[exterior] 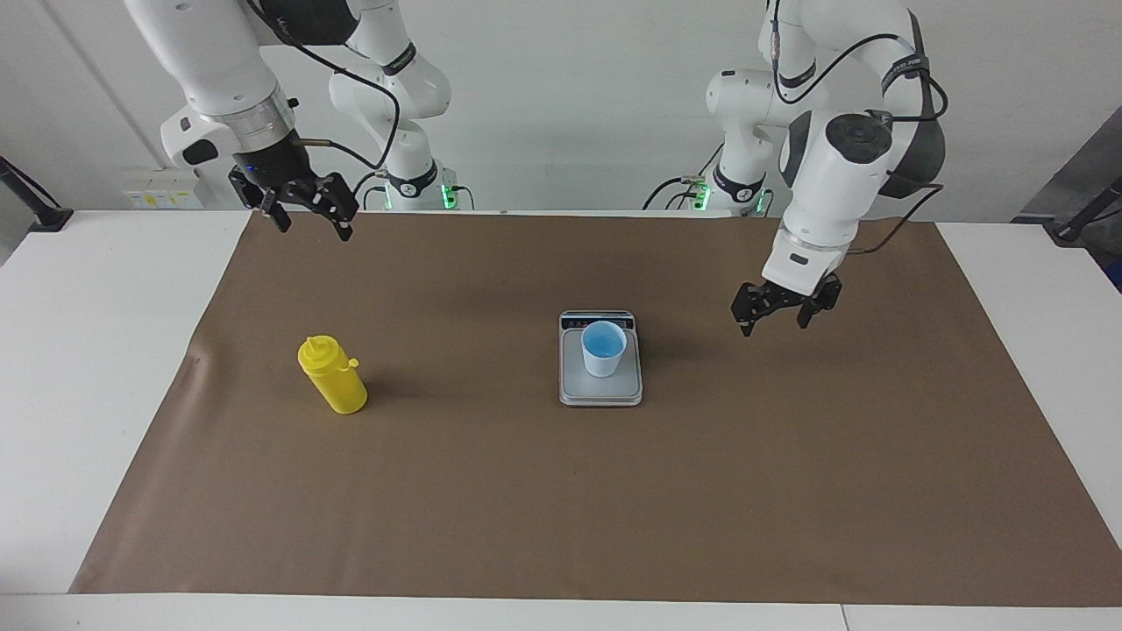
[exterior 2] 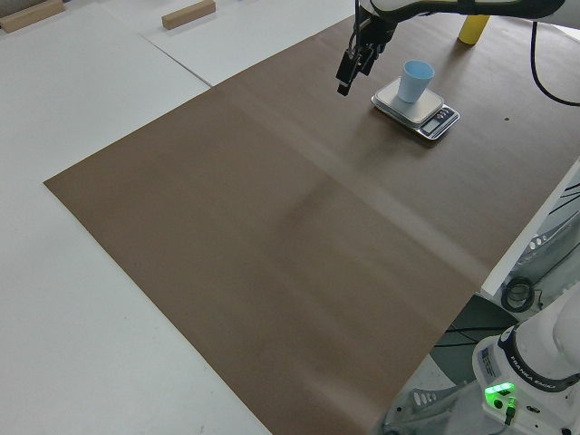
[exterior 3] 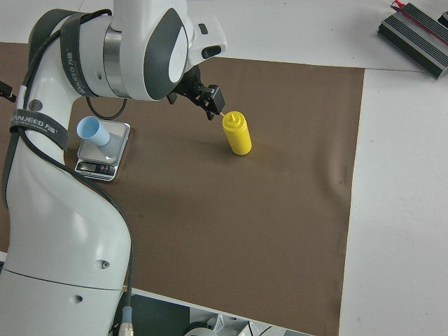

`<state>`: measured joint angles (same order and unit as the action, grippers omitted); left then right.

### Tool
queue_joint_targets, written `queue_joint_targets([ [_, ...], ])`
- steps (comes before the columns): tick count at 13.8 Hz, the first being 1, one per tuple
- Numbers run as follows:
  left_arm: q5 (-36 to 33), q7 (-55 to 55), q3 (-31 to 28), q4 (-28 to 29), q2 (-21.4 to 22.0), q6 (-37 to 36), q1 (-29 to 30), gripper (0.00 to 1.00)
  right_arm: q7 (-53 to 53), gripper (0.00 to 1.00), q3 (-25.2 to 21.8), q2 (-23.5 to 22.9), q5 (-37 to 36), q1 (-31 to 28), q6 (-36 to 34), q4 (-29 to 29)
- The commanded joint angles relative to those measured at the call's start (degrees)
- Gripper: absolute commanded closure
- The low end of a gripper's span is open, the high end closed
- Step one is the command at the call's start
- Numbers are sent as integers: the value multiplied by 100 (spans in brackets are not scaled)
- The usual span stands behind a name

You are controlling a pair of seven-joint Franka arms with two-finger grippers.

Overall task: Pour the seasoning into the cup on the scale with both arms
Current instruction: 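Release the cup and withdraw the left gripper while the right gripper opens, then close the right gripper around the yellow squeeze bottle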

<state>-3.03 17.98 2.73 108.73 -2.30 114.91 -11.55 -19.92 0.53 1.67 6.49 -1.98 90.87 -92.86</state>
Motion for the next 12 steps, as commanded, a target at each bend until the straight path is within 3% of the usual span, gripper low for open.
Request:
queue_joint_targets([
  [1,48,-785,61,43,273,-337,354,0,-889,0,17,-166,588,-469,501,-311],
  [3,48,-1487,43,34,370,-539,565,0,-1852,0,17,-447,739,-697,694,-320],
  [6,39,-2069,17,-202,406,-811,768,0,-3262,0,17,-921,1756,-1224,984,-364],
  [9,39,-2299,17,-571,406,-1136,865,0,-3264,0,17,-1238,2224,-1376,1449,-696],
  [12,39,-2308,17,-993,397,-1567,865,0,-3002,0,26,-1432,2820,-1340,2425,-1382],
])
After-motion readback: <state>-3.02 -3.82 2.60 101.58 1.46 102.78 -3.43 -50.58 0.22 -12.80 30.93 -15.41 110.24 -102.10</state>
